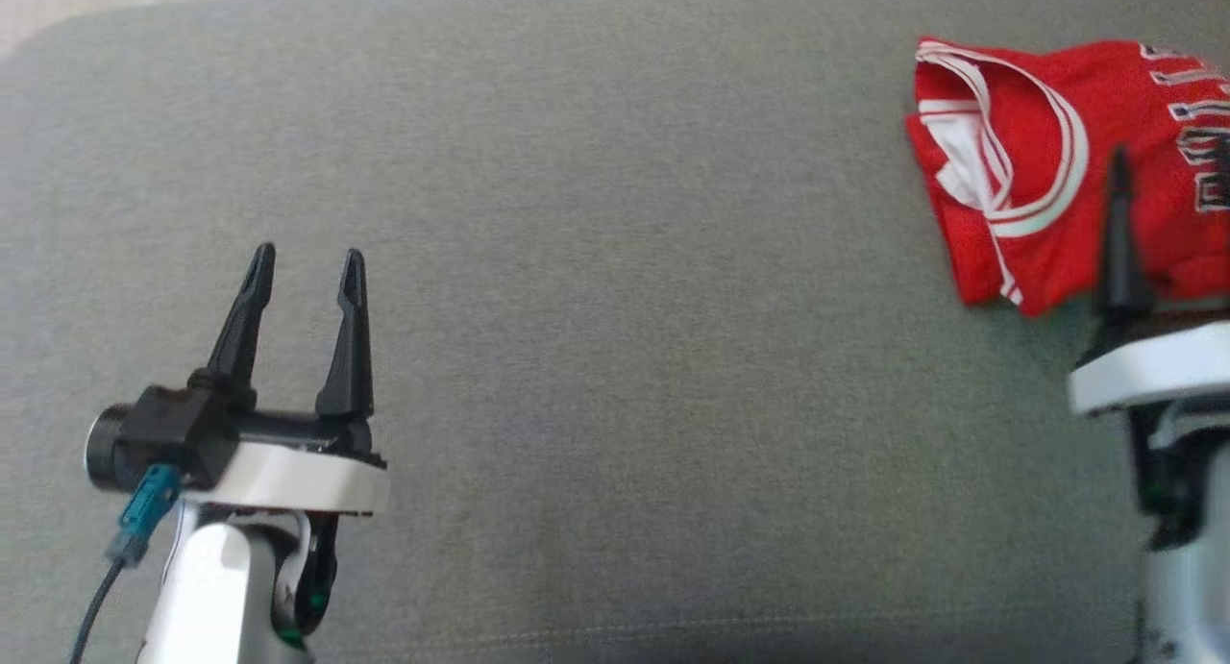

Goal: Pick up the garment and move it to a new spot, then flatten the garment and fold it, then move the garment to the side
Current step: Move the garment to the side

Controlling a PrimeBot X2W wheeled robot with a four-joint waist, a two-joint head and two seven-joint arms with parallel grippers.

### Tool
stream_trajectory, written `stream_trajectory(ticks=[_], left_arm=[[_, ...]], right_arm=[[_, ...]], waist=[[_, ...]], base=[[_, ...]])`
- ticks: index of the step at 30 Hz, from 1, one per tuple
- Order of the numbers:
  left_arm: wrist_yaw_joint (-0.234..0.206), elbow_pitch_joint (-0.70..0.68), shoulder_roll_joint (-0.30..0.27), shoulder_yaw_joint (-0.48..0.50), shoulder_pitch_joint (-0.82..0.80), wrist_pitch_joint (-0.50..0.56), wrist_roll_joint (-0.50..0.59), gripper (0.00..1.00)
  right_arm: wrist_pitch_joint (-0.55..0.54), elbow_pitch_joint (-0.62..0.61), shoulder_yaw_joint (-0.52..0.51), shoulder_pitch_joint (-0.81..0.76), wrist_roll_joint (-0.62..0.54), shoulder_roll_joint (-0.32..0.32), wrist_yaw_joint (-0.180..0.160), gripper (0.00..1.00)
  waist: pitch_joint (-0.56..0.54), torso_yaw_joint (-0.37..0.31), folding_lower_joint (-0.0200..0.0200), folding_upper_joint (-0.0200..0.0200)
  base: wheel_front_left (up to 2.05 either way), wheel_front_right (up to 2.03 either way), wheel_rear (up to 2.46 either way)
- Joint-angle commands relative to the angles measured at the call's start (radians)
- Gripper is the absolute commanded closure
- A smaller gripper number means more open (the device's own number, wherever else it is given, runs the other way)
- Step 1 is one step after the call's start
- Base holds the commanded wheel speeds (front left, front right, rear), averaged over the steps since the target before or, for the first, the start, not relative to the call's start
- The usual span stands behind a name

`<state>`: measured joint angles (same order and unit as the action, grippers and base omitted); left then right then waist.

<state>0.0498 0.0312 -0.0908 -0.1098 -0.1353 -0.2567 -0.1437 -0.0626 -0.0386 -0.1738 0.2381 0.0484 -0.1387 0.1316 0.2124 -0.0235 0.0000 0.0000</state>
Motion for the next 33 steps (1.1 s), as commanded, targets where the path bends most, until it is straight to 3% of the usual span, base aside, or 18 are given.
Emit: stream_trajectory(ticks=[1,5,12,33], left_arm=[[-0.012,-0.026,-0.015,0.046,-0.008,-0.005,-0.005,0.00],[-0.026,-0.007,-0.015,0.060,0.022,-0.005,-0.013,0.00],[-0.031,0.027,-0.024,0.068,0.061,-0.005,-0.022,0.00],[-0.019,0.032,-0.068,0.031,0.173,0.040,-0.013,0.00]], right_arm=[[-0.002,-0.068,0.045,-0.010,-0.008,0.025,-0.001,0.00],[0.022,-0.075,0.099,-0.077,0.014,0.075,-0.001,0.00],[0.062,-0.032,0.151,-0.146,0.077,0.088,-0.001,0.00],[0.057,-0.066,0.147,-0.309,0.082,0.088,-0.001,0.00]], waist=[[-0.023,0.028,0.0000,0.0000],[-0.051,0.073,0.0000,0.0000],[-0.091,0.115,0.0000,0.0000],[-0.211,0.091,0.0000,0.0000]], base=[[0.00,0.00,0.00],[0.00,0.00,0.00],[0.00,0.00,0.00],[0.00,0.00,0.00]])
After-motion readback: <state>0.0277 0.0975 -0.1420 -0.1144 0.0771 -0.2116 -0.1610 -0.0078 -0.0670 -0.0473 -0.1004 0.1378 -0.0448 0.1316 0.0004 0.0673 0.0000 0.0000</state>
